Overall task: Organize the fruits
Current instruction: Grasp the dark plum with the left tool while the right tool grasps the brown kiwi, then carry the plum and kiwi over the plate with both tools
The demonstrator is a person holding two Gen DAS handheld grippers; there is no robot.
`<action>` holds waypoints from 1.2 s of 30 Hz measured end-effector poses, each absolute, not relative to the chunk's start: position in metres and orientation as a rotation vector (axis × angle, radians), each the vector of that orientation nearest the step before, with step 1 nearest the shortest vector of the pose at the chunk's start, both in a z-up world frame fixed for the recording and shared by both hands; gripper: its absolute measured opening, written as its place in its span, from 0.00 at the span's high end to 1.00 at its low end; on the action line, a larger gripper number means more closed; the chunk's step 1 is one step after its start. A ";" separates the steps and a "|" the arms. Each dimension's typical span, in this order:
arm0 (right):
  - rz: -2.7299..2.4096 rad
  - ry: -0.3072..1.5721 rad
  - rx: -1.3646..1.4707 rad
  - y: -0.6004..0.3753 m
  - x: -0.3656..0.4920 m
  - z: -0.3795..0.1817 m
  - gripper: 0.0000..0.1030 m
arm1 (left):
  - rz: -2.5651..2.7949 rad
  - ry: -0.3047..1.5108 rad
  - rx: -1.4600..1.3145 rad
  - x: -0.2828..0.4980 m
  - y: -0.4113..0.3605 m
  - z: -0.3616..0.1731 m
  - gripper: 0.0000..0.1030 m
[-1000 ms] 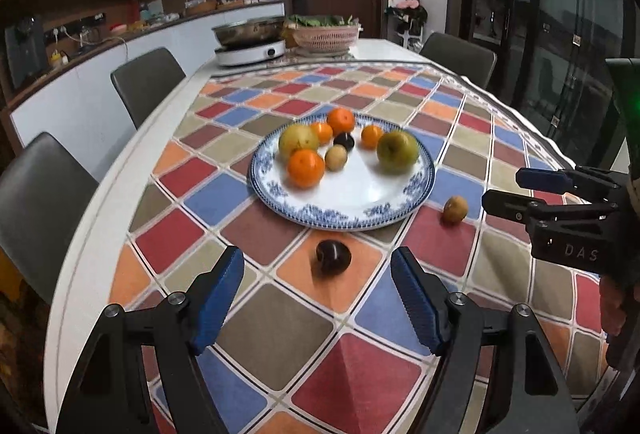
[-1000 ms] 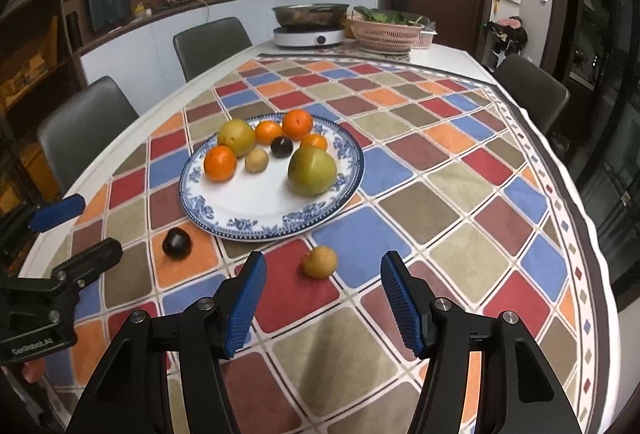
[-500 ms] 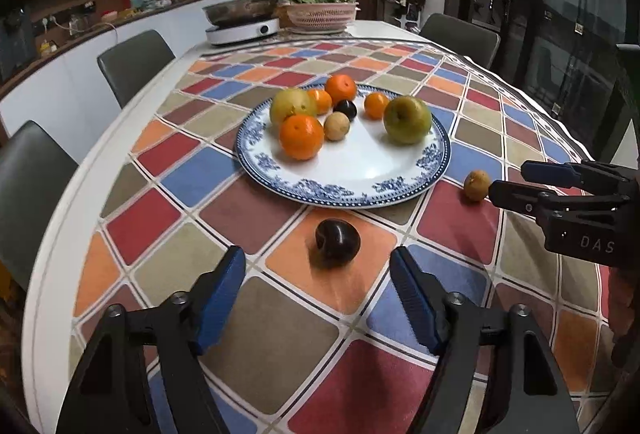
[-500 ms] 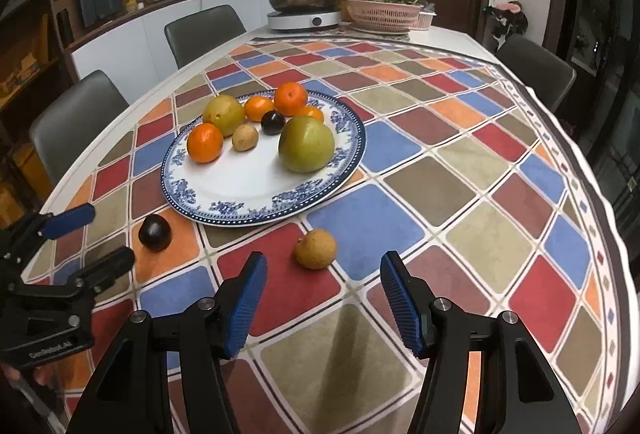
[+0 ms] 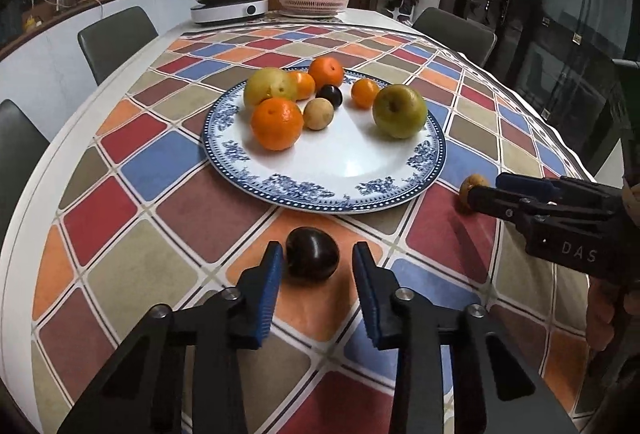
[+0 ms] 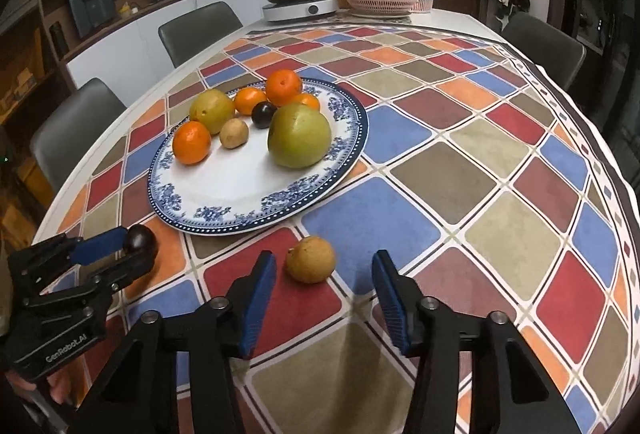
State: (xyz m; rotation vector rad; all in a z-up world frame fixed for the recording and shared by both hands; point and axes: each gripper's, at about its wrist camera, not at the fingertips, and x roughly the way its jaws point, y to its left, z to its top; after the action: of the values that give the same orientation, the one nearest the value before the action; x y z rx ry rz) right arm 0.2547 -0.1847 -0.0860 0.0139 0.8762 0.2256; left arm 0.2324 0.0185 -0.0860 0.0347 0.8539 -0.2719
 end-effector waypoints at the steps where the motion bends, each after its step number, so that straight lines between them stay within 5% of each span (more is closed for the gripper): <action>1: 0.226 0.879 0.013 -0.185 0.255 -0.087 0.53 | -0.270 0.854 0.035 0.233 0.018 -0.086 0.67; 7: 0.243 0.890 0.014 -0.184 0.261 -0.091 0.55 | -0.264 0.862 0.021 0.236 0.020 -0.086 0.73; 11: 0.280 0.900 -0.001 -0.177 0.261 -0.093 0.72 | -0.267 0.866 0.008 0.238 0.023 -0.086 0.73; 36: 0.365 0.772 0.015 -0.165 0.222 -0.025 0.73 | -0.307 0.731 -0.014 0.201 0.025 -0.019 0.74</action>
State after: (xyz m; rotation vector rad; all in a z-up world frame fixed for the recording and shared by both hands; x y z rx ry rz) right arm 0.2216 -0.1649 -0.0248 0.0147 0.7725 0.3652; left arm 0.2014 0.0247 -0.0194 -0.0137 0.7315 -0.3065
